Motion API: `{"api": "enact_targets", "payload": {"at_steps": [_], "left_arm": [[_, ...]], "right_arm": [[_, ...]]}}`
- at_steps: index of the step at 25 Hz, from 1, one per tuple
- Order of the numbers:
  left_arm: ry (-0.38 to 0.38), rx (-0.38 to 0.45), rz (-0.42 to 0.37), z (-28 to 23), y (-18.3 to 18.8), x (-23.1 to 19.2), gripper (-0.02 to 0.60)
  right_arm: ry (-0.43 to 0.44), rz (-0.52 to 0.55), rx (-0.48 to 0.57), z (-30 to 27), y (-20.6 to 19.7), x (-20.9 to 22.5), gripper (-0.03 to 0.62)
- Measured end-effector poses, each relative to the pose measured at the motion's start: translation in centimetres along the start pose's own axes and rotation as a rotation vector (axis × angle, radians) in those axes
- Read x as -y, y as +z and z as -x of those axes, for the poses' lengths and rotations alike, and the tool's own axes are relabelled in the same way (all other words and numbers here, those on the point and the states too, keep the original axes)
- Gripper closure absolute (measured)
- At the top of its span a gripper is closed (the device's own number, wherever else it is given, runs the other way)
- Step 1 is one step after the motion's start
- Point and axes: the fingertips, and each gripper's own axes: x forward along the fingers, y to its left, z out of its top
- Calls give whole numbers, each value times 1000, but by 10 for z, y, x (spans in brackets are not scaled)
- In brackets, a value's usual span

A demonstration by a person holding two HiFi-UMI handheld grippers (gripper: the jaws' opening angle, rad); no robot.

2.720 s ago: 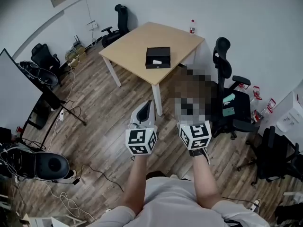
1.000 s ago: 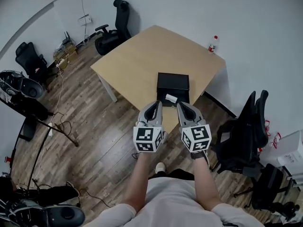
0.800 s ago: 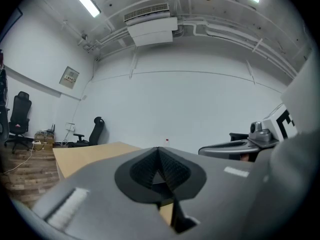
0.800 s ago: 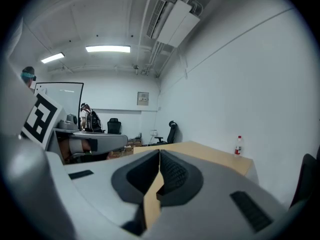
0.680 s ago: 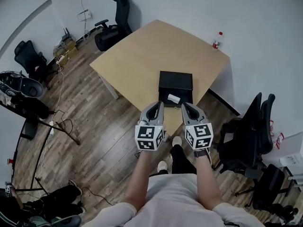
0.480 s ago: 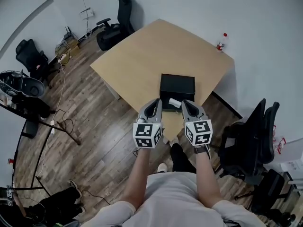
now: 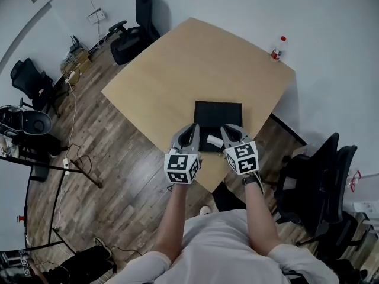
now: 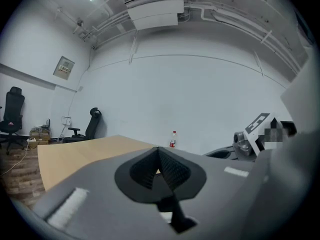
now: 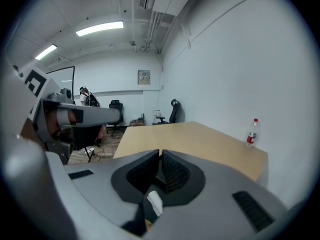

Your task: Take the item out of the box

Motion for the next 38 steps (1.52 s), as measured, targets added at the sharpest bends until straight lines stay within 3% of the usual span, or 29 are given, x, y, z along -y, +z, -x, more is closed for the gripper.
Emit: {"api": "enact_targets", "payload": {"at_steps": [7,17,23,26,32,38], "left_arm": [[-15,-68,41,-42,-31,-12,575],[18,-132,71,-63,-61,-34,575],[47,-160,79,-61,-74,-43,575],[57,-177,82,-62,-80,-47,575],[60,-202,73,-65,-86,-49,575],[75,-227,68,-68,-89,-53,575]], "right_arm": [[97,51,-220,-40,-66,11,580],[285,78,-383,-82,-122,-22,580],[316,168,-473,-93,-153,-26,574],[338,202,-519,-97,-167,-27,519],[380,264,-575,-109,-184,-27,471],[423,298,-614,-117,-194,-30,461]]}}
